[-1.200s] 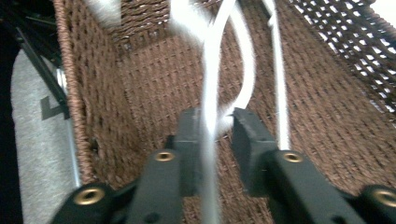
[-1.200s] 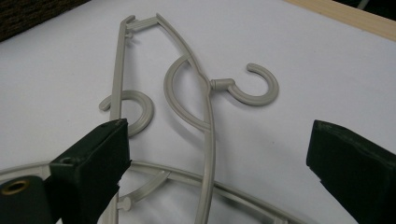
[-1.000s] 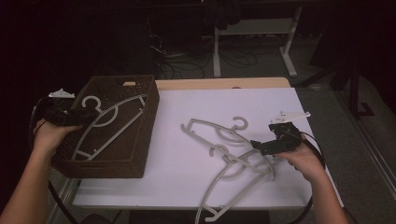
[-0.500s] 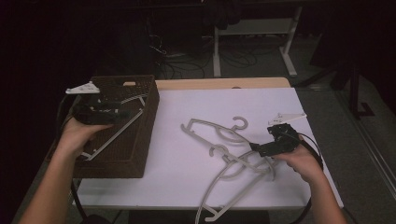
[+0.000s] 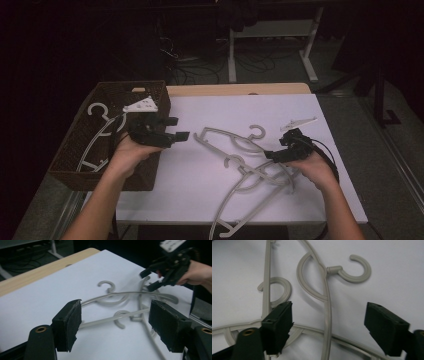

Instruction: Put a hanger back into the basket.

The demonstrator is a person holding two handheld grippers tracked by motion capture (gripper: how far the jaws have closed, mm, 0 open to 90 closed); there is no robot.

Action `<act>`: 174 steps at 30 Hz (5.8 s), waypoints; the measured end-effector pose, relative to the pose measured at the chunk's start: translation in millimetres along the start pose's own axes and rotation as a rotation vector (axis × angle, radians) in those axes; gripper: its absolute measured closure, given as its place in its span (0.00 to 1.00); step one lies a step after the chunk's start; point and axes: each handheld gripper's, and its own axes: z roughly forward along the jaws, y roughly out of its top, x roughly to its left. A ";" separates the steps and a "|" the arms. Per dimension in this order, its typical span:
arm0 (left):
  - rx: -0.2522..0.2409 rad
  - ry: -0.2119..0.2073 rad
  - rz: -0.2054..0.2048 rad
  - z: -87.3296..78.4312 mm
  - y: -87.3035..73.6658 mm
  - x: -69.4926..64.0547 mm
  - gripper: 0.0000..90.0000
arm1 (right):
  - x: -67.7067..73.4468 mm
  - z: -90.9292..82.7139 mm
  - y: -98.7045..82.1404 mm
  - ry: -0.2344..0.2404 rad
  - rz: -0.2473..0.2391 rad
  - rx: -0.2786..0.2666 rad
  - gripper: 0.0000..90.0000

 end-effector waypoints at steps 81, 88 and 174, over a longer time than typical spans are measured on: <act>0.420 -0.108 0.314 97.6 -38.9 -9.4 0.85 | 30.6 9.7 26.7 0.423 -0.363 0.185 0.90; 0.419 -0.178 0.345 97.2 -41.6 -14.6 0.91 | 27.4 9.6 24.2 0.412 -0.367 0.192 0.86; 0.229 0.632 -0.201 -154.8 -86.6 168.7 0.88 | 10.0 -15.0 -23.9 0.082 -0.085 -0.127 0.07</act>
